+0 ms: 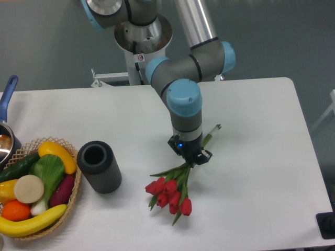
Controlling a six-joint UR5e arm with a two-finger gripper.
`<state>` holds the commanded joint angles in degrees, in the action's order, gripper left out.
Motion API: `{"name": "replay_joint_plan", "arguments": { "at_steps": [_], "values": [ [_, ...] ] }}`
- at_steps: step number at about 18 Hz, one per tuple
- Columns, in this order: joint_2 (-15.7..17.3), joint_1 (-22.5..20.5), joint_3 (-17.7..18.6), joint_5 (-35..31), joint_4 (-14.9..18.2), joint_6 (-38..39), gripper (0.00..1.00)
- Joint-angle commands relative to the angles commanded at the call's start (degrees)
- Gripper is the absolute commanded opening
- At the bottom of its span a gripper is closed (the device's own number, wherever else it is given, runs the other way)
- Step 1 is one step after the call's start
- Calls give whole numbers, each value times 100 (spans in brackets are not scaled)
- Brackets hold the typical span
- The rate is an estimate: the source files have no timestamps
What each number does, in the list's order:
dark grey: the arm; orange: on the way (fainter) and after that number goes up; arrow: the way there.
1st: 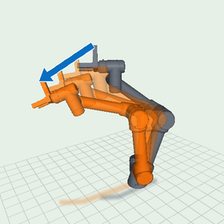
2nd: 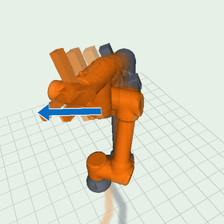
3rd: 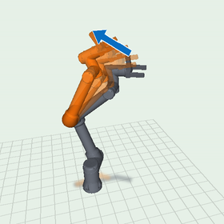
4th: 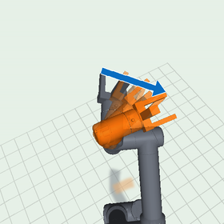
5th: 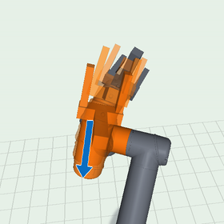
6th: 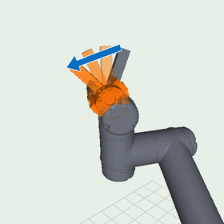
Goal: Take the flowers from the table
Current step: 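Lift the gripped red tulip bunch up off the table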
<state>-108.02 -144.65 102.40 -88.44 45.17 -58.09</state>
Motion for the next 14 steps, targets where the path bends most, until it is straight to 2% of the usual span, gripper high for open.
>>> {"name": "replay_joint_plan", "arguments": {
  "at_steps": [2, 3, 4, 5, 8, 10, 14],
  "values": [
    [97, -115, -245, 221, 367, -53, 0],
    [97, -116, -455, 213, 657, -62, 0],
    [97, -90, -805, 213, 1155, -62, 0],
    [54, -63, -1035, 222, 1465, -70, 0],
    [-43, -46, -1441, 204, 2169, -70, 0],
    [-70, -46, -1573, 187, 2373, -70, 0],
    [-148, -19, -1582, 160, 2400, -70, 0]
  ]
}}
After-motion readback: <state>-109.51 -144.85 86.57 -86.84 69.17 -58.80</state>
